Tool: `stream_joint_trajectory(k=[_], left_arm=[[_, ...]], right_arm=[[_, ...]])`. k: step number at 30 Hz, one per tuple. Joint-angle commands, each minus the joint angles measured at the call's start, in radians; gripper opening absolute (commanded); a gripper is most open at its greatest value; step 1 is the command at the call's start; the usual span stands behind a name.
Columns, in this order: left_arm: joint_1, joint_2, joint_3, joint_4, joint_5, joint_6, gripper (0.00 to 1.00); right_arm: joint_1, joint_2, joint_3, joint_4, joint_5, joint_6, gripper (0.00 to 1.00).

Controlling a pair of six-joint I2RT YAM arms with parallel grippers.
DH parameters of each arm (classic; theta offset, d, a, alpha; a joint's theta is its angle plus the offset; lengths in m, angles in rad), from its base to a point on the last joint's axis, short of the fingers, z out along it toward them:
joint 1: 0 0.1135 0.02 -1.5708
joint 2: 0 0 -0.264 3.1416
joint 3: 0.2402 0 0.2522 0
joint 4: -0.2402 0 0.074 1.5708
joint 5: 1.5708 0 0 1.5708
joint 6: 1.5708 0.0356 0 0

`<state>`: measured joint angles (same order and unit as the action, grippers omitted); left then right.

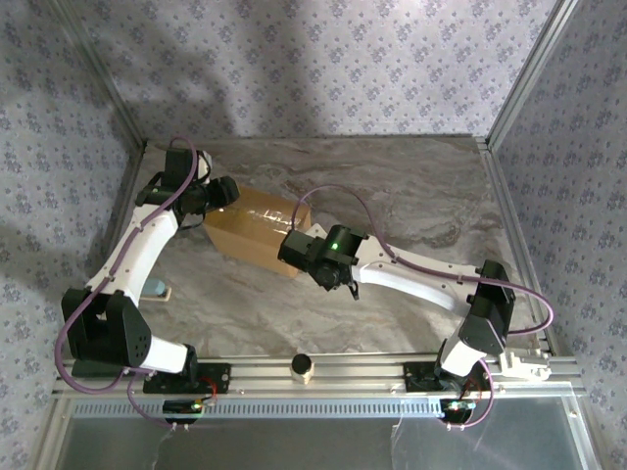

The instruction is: Unpack the express box

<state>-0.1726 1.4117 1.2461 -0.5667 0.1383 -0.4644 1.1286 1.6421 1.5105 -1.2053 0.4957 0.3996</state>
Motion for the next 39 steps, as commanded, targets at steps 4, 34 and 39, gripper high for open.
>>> stream_joint_trajectory(k=[4,34,39], left_arm=[[-0.007,-0.030,0.009,-0.011,-0.002,-0.012,0.59],[-0.241,-0.271,-0.179,-0.117,-0.003,-0.161,0.59],[-0.263,-0.253,-0.170,-0.073,-0.006,-0.168,0.59]], right_arm=[[0.006,-0.002,0.031,-0.045,0.045,-0.001,0.00],[0.021,0.026,0.054,-0.062,0.076,0.001,0.00],[0.022,0.032,0.062,-0.066,0.084,0.004,0.00]])
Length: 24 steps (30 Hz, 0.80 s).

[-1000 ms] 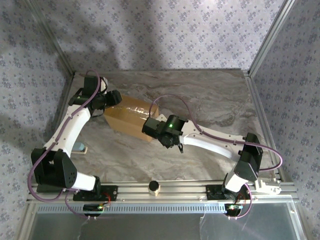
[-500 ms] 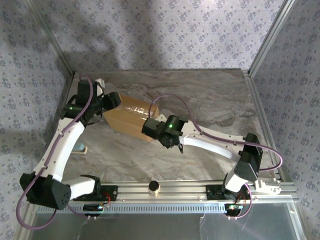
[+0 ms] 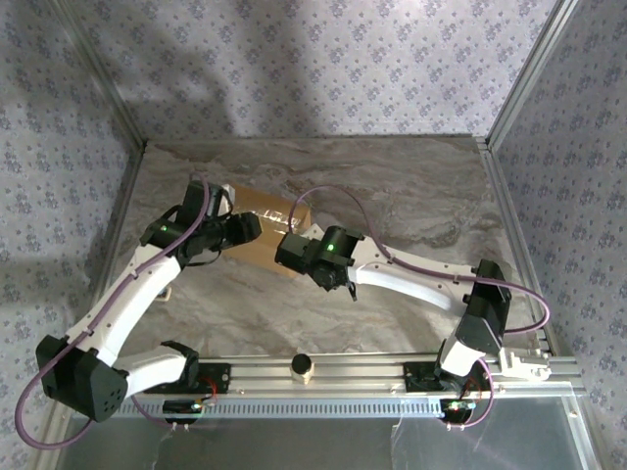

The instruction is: Unpack the express box

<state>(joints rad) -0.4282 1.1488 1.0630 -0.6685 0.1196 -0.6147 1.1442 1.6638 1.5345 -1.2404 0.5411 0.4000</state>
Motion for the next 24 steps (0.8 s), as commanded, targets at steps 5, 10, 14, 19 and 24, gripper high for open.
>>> stream_joint_trajectory(k=[5,10,14,19,24], left_arm=[[-0.008,0.025,0.029,0.032,0.005,-0.017,0.59],[-0.010,0.056,0.064,0.037,-0.003,-0.012,0.59],[-0.011,0.079,0.079,0.049,-0.017,-0.007,0.59],[-0.014,0.103,0.082,0.059,-0.022,-0.006,0.59],[-0.018,0.121,0.061,0.084,-0.031,-0.014,0.58]], right_arm=[[0.007,0.013,0.041,-0.039,0.042,0.002,0.00],[0.011,0.023,0.045,-0.051,0.050,0.006,0.00],[0.014,0.031,0.050,-0.054,0.055,0.004,0.00],[0.018,0.039,0.053,-0.058,0.061,0.004,0.00],[0.021,0.040,0.055,-0.062,0.062,0.003,0.00]])
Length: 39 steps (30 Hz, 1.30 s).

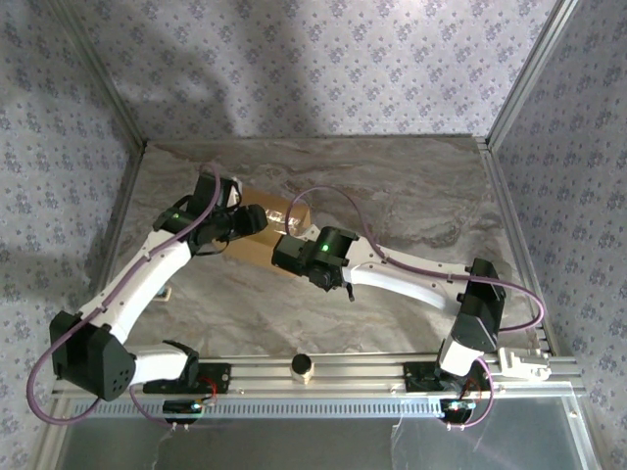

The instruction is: Unpack the express box

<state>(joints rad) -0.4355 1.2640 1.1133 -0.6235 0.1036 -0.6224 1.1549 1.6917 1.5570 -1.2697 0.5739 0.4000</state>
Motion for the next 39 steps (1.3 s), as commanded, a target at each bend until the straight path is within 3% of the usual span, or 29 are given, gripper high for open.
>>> stream_joint_trajectory(k=[1,18,39], left_arm=[[-0.012,0.009,0.003,0.043,-0.016,-0.010,0.58],[-0.071,0.037,-0.116,0.144,-0.016,-0.104,0.56],[-0.100,0.035,-0.160,0.219,-0.017,-0.173,0.55]], right_arm=[[0.011,0.014,0.034,-0.034,0.030,0.003,0.00],[0.041,0.046,0.073,-0.046,0.054,-0.027,0.00],[0.016,0.056,0.154,-0.022,-0.198,-0.104,0.00]])
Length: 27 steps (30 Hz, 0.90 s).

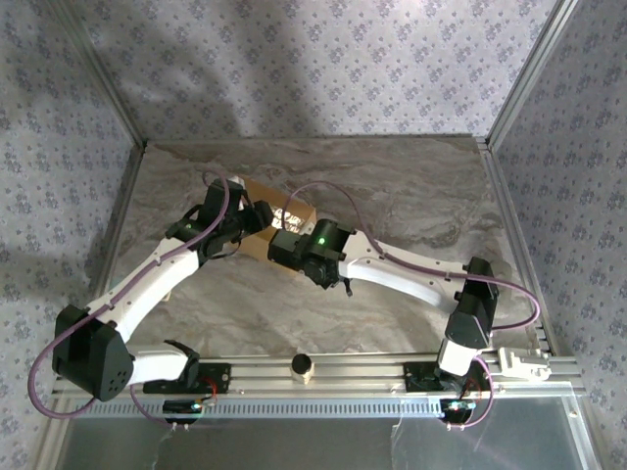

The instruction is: Unpack the express box

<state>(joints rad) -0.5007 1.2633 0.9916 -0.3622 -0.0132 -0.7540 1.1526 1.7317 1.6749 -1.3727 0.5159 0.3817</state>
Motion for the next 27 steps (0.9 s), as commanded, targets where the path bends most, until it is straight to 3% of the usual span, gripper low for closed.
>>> stream_joint_trajectory(k=[1,10,16,27], left_arm=[[-0.034,0.036,-0.036,-0.043,0.100,-0.041,0.55],[-0.034,0.019,0.091,-0.111,0.102,0.008,0.56],[-0.034,0.005,0.171,-0.184,0.114,0.046,0.58],[-0.032,-0.137,0.039,-0.287,0.079,-0.012,0.53]], right_arm=[[0.017,0.016,0.038,0.077,-0.140,-0.087,0.00],[0.006,0.046,0.045,0.005,-0.002,-0.098,0.00],[0.004,0.062,0.056,-0.018,0.026,-0.101,0.00],[-0.004,0.094,0.121,-0.048,0.032,-0.104,0.00]])
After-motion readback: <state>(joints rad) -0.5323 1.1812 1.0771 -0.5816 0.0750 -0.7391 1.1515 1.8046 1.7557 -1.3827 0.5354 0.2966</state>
